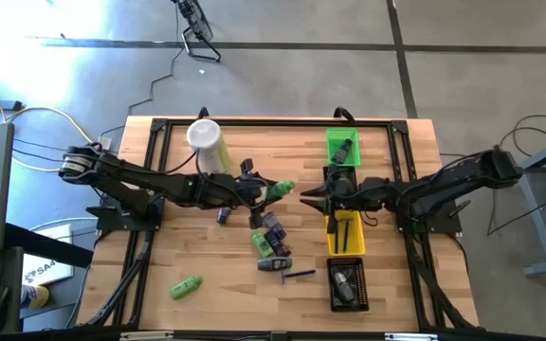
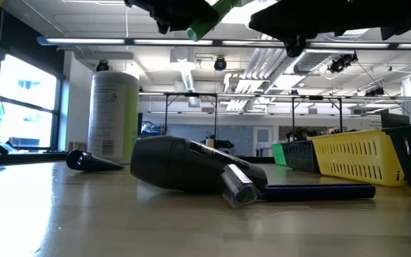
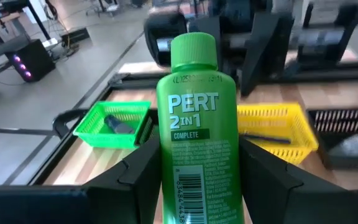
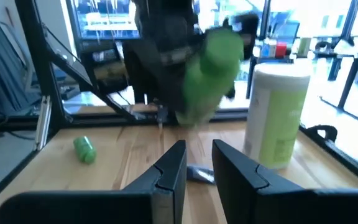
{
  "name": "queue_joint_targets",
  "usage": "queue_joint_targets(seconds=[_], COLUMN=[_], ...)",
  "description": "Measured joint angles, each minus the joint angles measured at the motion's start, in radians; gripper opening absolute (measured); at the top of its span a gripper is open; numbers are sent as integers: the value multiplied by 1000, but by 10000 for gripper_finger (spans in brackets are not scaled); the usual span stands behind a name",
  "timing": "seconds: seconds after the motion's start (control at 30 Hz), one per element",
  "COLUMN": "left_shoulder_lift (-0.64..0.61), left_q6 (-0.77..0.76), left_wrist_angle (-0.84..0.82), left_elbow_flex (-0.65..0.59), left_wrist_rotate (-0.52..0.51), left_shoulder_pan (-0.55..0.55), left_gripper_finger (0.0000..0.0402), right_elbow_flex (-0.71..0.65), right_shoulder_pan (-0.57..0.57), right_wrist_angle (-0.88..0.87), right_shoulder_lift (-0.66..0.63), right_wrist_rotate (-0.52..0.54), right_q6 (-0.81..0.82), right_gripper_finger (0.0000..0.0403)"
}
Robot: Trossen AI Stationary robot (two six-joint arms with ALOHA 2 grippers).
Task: Pick & Place Travel size toiletries
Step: Put the green shampoo into the top black basket
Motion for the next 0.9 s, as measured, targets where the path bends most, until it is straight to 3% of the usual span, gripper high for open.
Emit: queue_joint_targets(seconds=[0.2, 0.47, 0.7, 0.9], left_shoulder_lift=[0, -2, -122, -170], left_q6=[-1, -24, 100, 82], left_wrist_angle=[25, 214, 219, 160], left_elbow_flex=[-34, -162, -163, -162], left_wrist_rotate=[0, 8, 7, 8], left_shoulder_pan=[0, 0, 0, 0], left_gripper_finger=[175, 175, 175, 175], right_elbow_flex=[0, 0, 0, 0], right_shoulder_pan=[-2, -2, -2, -8], right_wrist_angle=[45, 48, 85, 116], right_shoulder_lift=[68, 91, 91, 91], right_wrist_rotate=[1, 0, 0, 0], right_q6=[-4, 5, 6, 2], right_gripper_finger=[70, 70, 70, 70])
